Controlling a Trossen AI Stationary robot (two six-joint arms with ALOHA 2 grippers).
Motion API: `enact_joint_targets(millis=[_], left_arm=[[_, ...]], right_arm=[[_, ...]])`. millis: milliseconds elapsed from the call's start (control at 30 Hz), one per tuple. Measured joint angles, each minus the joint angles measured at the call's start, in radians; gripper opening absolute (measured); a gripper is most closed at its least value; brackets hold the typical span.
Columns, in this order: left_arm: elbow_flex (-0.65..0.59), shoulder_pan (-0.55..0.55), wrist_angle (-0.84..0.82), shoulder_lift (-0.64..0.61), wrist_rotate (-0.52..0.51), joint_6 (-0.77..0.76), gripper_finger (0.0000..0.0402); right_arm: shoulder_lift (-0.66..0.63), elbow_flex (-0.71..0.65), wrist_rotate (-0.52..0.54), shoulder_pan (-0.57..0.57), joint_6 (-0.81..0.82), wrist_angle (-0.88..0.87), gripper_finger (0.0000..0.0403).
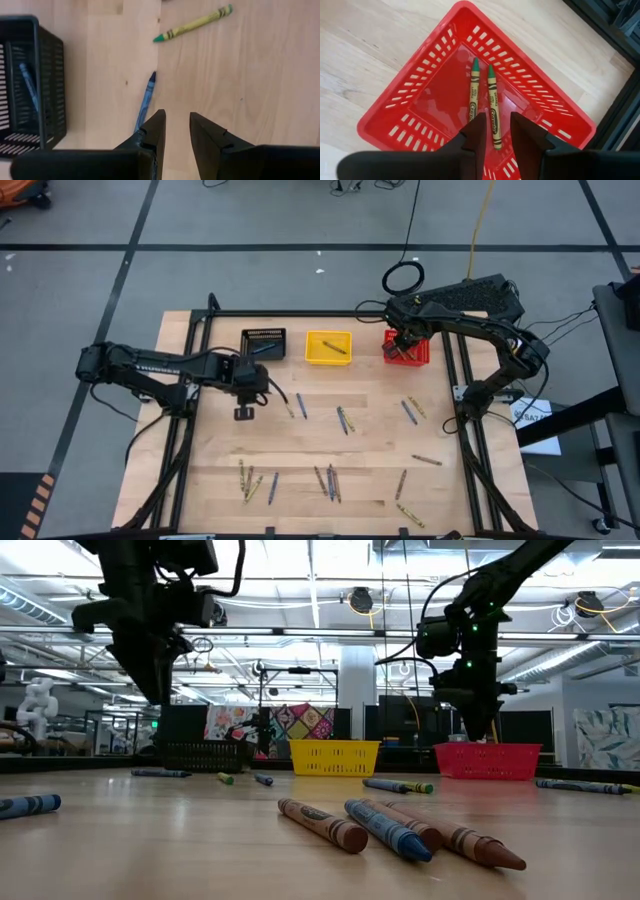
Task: Sort crayons
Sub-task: Put the blue crayon into the black bin
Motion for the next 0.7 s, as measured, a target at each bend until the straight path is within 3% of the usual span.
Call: enact_joint_targets(millis=[267, 467, 700], left_arm=[[0.000, 0.045, -0.003, 0.012, -0.026, 0.135, 0.0086], [0.000, 0.093, 0.001, 0.114, -0.029, 0.193, 0.0086], [0.000, 0.139, 0.120, 0.217, 0.015, 0.291, 0.0086]], right_arm=[[0.000, 0.000, 0.000, 0.003, 0.014, 0.003, 0.0075], [0.000, 0.000, 0.000, 0.003, 0.013, 0.019, 0.0075], [0.000, 0.000, 0.000, 0.003, 0.012, 0.027, 0.0075]])
